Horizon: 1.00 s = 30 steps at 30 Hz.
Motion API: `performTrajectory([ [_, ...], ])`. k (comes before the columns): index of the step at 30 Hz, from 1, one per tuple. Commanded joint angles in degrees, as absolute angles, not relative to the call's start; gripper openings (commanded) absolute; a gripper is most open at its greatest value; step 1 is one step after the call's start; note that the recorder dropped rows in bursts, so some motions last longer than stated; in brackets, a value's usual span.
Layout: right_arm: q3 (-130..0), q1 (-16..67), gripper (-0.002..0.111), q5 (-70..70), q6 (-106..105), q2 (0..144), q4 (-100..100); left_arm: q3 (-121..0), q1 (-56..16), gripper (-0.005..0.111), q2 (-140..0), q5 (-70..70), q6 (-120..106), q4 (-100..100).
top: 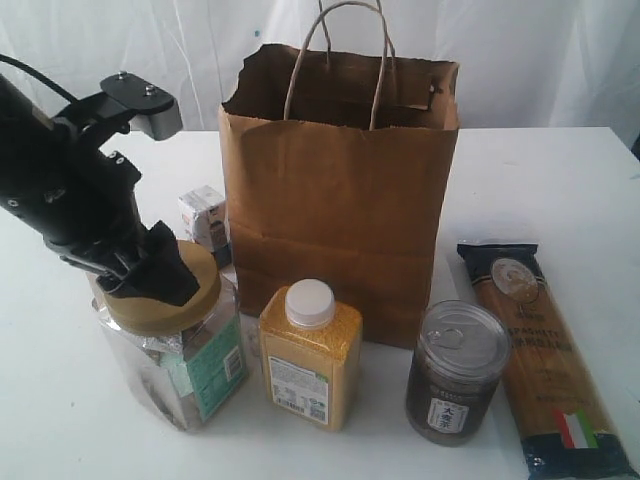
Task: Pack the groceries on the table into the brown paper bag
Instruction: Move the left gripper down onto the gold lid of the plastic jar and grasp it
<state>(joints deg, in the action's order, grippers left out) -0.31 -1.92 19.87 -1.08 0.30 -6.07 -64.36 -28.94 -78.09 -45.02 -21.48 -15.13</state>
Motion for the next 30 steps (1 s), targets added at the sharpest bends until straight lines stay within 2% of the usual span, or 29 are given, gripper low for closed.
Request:
performTrajectory([
  [1,0.0,-1.7,0.0,19.7,-1.0,0.0,-6.0,-64.7,-29.3,0.081,-78.0,-44.3,-19.4,-13.9],
  [5,0.0,-1.7,0.0,19.7,-1.0,0.0,-6.0,-64.7,-29.3,0.093,-78.0,-44.3,-16.6,-9.6],
  [6,0.0,-1.7,0.0,19.7,-1.0,0.0,-6.0,-64.7,-29.3,0.101,-78.0,-44.3,-16.3,-8.8],
  [8,0.0,-1.7,0.0,19.7,-1.0,0.0,-6.0,-64.7,-29.3,0.106,-78.0,-44.4,-16.2,-8.8],
  [30,0.0,-1.7,0.0,19.7,-1.2,0.0,-6.0,-64.7,-29.3,0.106,-80.8,-45.7,-14.1,-10.1],
])
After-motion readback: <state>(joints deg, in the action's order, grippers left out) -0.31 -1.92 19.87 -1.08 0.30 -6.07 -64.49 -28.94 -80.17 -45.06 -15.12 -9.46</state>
